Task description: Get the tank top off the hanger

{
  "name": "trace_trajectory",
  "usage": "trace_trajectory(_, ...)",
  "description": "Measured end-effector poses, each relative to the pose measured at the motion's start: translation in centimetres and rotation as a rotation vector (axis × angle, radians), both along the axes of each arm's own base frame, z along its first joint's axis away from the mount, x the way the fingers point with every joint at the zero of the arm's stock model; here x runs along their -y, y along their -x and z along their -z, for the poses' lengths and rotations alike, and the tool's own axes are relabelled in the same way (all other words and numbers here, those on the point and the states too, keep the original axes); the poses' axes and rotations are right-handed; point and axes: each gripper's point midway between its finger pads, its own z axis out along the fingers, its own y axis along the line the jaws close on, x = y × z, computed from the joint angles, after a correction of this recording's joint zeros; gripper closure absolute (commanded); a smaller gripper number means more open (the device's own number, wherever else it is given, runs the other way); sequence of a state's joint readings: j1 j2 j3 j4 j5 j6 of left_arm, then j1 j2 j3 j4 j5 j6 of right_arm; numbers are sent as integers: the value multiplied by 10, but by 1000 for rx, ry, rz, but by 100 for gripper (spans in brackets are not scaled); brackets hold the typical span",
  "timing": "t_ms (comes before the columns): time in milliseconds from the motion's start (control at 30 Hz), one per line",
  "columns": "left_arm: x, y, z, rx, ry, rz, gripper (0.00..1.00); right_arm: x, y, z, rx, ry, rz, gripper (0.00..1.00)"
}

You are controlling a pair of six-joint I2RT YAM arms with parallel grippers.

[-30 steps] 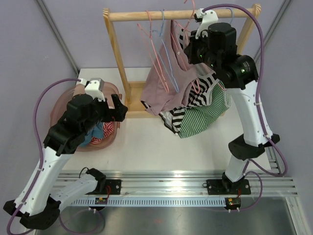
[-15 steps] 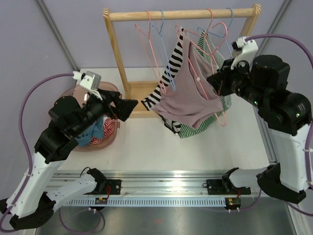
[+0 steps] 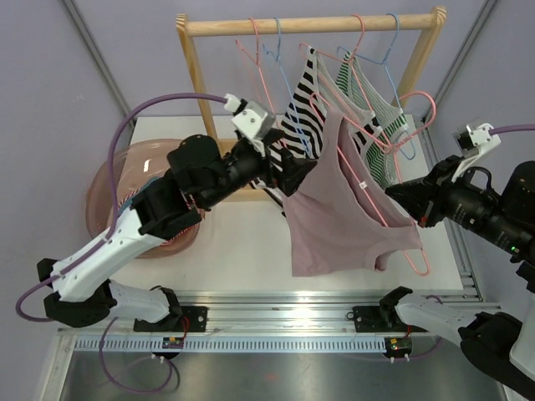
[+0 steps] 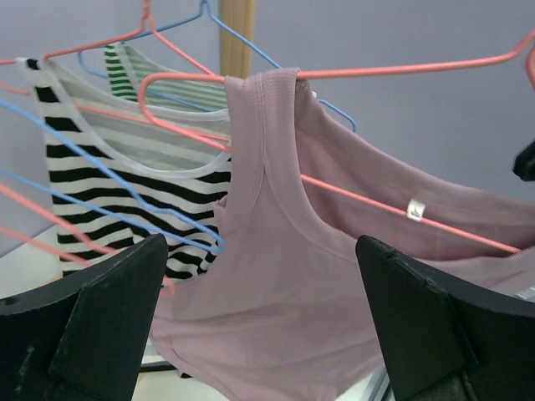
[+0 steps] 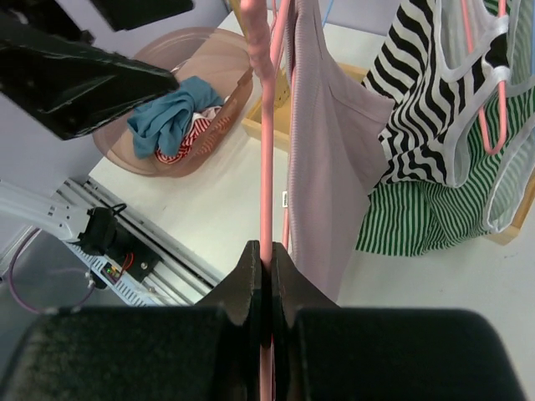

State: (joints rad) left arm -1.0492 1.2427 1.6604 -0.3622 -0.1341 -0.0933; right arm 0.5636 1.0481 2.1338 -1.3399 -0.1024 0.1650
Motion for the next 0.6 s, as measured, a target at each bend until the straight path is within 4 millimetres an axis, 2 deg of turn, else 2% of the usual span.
trace_trajectory(100, 25, -2, 6, 14, -25, 17, 1, 3, 13, 3, -5, -6, -25, 100)
trace_trajectory(200, 40, -5, 18, 16, -57, 16, 2, 1, 19, 6, -21, -12, -49, 100)
trace_trajectory(333, 53, -11, 31, 17, -92, 1, 12, -6, 22, 12, -51, -16, -85, 100)
trace_trajectory(400, 55, -17, 33, 20, -96, -28, 22, -9, 25, 14, -65, -19, -106, 100)
trace_trajectory(467, 54, -22, 35, 21, -99, -59, 43, -12, 27, 15, -74, -23, -124, 100)
trace_trajectory(533, 51, -28, 37, 25, -108, -94, 54, -13, 28, 16, -79, -25, -135, 100)
trace_trajectory(567, 50, -31, 37, 26, -110, -109, 69, -13, 29, 16, -80, -25, -138, 100)
trace_trajectory(600, 49, -32, 38, 25, -112, -122, 76, -13, 29, 17, -80, -25, -138, 100)
